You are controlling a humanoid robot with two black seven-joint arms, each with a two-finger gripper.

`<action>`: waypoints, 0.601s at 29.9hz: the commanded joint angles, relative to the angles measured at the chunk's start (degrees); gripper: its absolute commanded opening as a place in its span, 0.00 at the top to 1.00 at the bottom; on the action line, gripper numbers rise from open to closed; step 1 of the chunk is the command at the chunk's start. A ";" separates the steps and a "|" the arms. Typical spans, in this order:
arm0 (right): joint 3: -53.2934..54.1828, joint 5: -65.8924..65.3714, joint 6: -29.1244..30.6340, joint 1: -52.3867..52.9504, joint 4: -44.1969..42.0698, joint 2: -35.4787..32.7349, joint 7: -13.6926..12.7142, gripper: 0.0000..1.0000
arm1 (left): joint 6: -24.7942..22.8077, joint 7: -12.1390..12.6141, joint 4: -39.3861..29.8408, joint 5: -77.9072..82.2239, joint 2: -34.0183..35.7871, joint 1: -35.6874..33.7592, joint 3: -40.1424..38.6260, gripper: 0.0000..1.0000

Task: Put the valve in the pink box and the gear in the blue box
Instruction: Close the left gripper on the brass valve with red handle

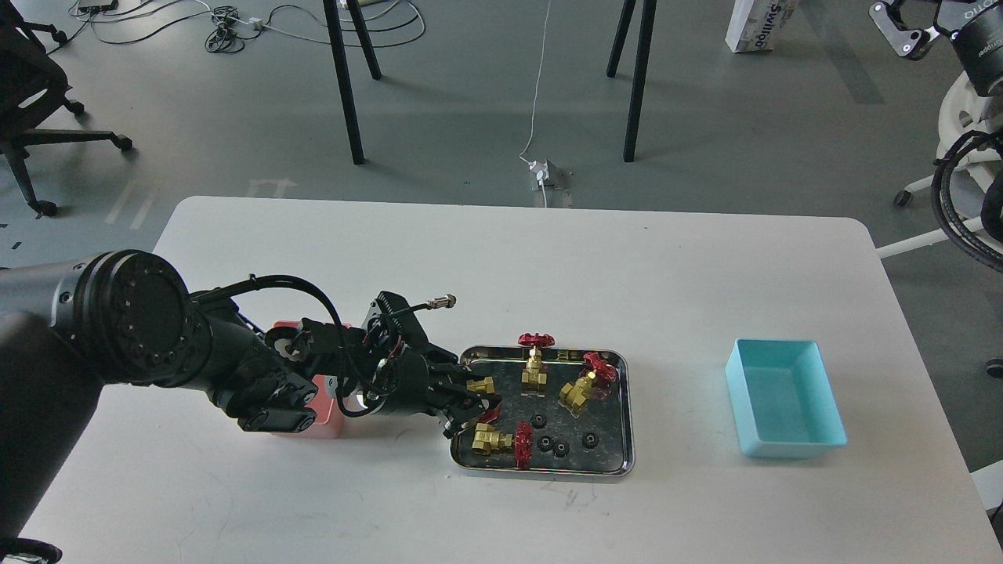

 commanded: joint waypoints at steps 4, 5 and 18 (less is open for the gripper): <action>0.16 0.08 0.01 -0.28 0.38 -0.01 0.09 0.01 | 0.00 0.00 0.00 0.24 1.01 -0.37 -0.97 0.78; 0.16 0.08 0.01 -0.28 0.38 -0.01 0.09 0.01 | 0.00 0.00 0.00 0.24 1.19 -0.46 -1.06 0.79; 0.16 0.25 -0.08 -0.90 0.82 0.08 0.09 0.01 | 0.00 0.00 -8.95 1.38 6.81 -5.72 -6.77 0.81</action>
